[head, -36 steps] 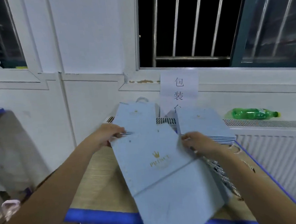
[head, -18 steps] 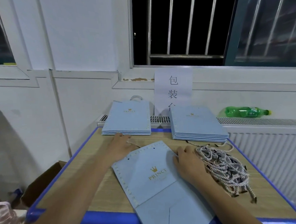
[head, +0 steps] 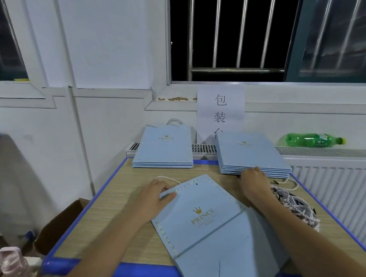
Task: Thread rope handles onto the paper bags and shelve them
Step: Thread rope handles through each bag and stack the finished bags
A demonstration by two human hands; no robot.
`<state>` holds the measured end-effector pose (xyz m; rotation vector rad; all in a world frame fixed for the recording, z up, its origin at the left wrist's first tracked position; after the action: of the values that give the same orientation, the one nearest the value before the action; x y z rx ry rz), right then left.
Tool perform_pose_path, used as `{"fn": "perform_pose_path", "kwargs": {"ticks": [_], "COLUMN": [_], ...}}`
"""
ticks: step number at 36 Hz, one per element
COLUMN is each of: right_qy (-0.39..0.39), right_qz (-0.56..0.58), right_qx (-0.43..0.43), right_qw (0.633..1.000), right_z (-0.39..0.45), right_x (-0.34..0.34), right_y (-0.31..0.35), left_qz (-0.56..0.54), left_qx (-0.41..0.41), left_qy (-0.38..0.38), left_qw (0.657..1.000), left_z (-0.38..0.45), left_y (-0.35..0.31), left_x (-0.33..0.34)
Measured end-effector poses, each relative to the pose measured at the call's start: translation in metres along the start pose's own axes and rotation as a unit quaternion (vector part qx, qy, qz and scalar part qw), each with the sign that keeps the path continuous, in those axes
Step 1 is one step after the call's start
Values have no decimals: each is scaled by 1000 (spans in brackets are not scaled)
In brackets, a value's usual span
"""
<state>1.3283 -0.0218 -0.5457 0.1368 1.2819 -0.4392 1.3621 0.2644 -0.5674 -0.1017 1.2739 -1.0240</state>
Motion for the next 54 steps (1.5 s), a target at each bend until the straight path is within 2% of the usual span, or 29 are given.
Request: {"fn": "perform_pose_path", "kwargs": {"ticks": [7, 9, 10, 13, 17, 22, 25, 31, 34, 40, 47, 54], "right_qy": [-37, -46, -38, -27, -27, 85, 124, 108, 85, 56, 45, 48], "right_qz": [-18, 65, 153, 390, 471, 469, 489, 545, 533, 511, 500, 543], "right_qx": [-24, -18, -17, -41, -100, -164, -177, -133, -129, -132, -143, -137], "right_qw": [999, 997, 987, 919, 876, 864, 845, 821, 832, 847, 853, 827], "right_z": [-1, 2, 3, 2, -5, -16, -27, -38, -38, -37, -38, -46], "right_x": [-3, -12, -18, -41, -71, -64, -47, -22, -18, -20, -28, -31], "right_y": [7, 8, 10, 22, 44, 79, 97, 110, 110, 111, 112, 109], "left_qz": [-6, 13, 17, 7, 0, -23, -15, -66, -111, -239, -329, -300], "left_qx": [-14, -11, -15, -44, -92, -166, -178, -186, -205, -249, -205, -196], "left_qy": [-9, -21, -26, -24, -5, 75, 124, 137, 127, 135, 178, 147], "left_qw": [1000, 1000, 999, 999, 996, 983, 976, 971, 964, 929, 905, 922], "left_z": [-2, -2, -2, -3, -9, -17, -11, 17, 26, 21, 15, 10], "left_y": [-3, -4, -4, -8, -9, -2, -3, -18, -19, -13, -8, -15], "left_x": [-4, -6, -7, -10, -18, -32, -36, -28, -25, -24, -26, -27]}}
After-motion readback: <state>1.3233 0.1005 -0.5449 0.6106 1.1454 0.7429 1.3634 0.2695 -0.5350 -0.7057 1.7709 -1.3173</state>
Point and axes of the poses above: each hand's wrist, its own z-axis towards the middle knuckle, its own x-axis out of the palm, y = z × x, the point moved 2 cm from there along z, towards the middle knuckle, and after that the axes turned 7 degrees about -z, right-handed, at the moved point
